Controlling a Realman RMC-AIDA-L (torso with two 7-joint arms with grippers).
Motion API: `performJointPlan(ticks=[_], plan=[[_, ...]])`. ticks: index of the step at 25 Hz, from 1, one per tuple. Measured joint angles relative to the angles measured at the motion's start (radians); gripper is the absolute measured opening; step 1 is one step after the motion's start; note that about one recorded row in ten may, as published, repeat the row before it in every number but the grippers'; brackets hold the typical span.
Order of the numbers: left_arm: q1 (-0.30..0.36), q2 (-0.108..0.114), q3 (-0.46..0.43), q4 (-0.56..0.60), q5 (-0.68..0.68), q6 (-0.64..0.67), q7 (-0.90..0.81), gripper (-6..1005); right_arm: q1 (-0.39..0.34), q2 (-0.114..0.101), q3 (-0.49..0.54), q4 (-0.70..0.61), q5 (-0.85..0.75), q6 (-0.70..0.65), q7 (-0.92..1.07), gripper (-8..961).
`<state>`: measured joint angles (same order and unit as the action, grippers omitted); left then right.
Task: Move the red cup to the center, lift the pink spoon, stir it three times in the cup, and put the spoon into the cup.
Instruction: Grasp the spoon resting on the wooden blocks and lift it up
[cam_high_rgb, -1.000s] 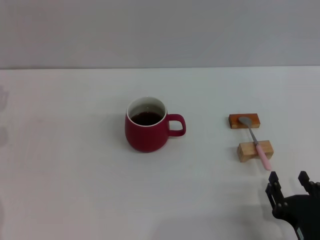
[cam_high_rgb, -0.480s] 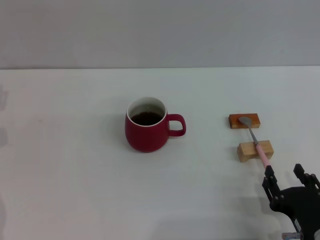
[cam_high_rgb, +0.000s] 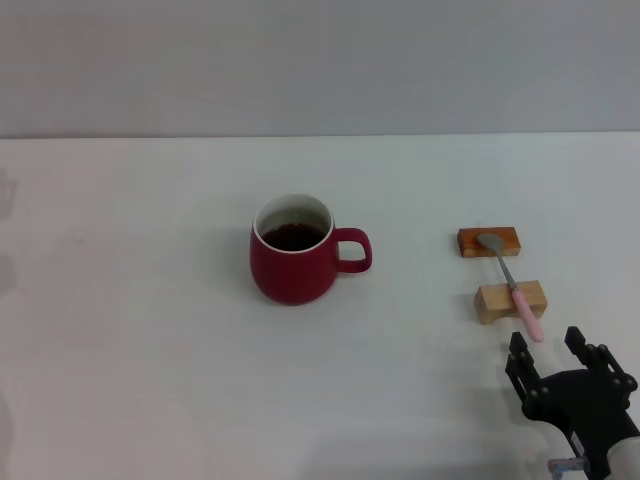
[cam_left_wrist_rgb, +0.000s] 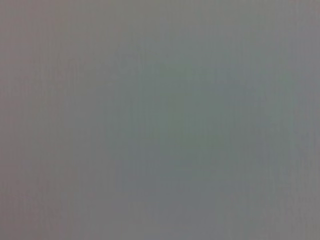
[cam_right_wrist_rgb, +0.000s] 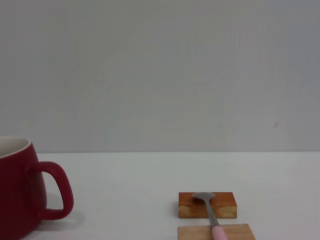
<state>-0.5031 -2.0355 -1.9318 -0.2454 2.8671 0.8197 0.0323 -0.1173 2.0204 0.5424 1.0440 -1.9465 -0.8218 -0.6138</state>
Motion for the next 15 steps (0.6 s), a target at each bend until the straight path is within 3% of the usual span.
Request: performJointPlan(ticks=[15], plan=[[0.001, 0.000, -0.021, 0.000, 0.000, 0.015, 0.000, 844, 0.039, 0.008, 0.043, -0.016, 0.000, 0.081, 0.000, 619]])
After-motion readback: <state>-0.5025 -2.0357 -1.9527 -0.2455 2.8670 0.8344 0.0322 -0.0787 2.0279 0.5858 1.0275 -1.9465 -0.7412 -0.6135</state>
